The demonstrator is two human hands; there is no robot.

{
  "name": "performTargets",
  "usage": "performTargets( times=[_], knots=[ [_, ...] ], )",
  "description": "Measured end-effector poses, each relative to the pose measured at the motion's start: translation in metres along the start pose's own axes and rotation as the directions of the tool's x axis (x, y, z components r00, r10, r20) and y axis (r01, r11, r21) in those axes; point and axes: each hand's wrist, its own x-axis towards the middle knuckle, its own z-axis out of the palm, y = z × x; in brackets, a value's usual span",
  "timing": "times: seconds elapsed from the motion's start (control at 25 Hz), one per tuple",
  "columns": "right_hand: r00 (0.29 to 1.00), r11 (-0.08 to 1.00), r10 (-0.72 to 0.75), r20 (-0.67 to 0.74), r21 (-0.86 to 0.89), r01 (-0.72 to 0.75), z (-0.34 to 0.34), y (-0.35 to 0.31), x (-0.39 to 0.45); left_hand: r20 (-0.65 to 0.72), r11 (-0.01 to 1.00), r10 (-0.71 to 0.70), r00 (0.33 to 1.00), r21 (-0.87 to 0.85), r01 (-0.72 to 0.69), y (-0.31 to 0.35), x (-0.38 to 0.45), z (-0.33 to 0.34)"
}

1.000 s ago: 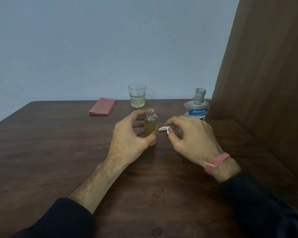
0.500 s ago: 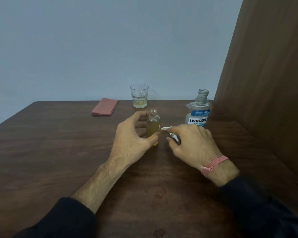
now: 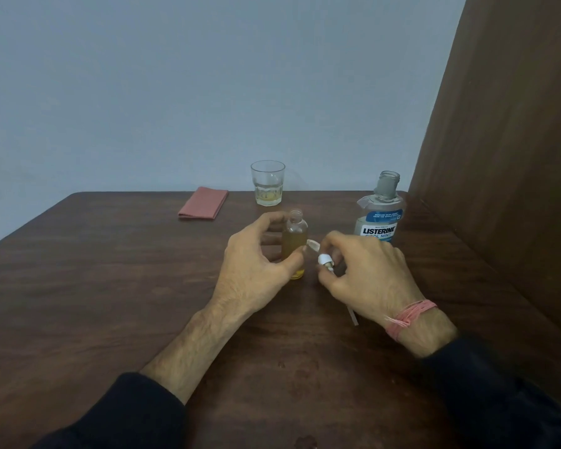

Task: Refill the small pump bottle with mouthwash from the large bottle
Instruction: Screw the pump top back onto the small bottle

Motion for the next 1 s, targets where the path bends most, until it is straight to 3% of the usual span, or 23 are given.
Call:
performTargets(
  times=[0.2,0.36,0.52,0.72,1.0],
  knots=[
    [0.962,0.989,0.009,-0.274,0.142,0.032,-0.01,-0.001,-0.002,0.007,1.0,-0.023,1.0,-0.007,0.023,0.001,0.0,0.0],
    [0.834,0.897,-0.019,-0.552,0.359,0.258,-0.017,-0.007,-0.004,0.015,0.999,-0.041,0.999,0.008,0.04,0.003,0.0,0.0],
    [0.688,0.779,-0.066,-0.723,0.393,0.488,-0.021,-0.013,-0.006,0.016,0.999,-0.032,0.999,0.002,0.032,0.004,-0.001,0.0],
    [0.622,0.706,-0.122,-0.774,0.372,0.602,-0.025,-0.015,-0.007,0.013,0.999,-0.017,1.0,-0.033,0.018,0.0,-0.002,0.002],
    [0.653,0.723,-0.124,-0.747,0.383,0.576,-0.022,-0.014,-0.008,0.024,1.0,0.001,1.0,-0.012,0.0,-0.001,-0.002,0.001]
  ],
)
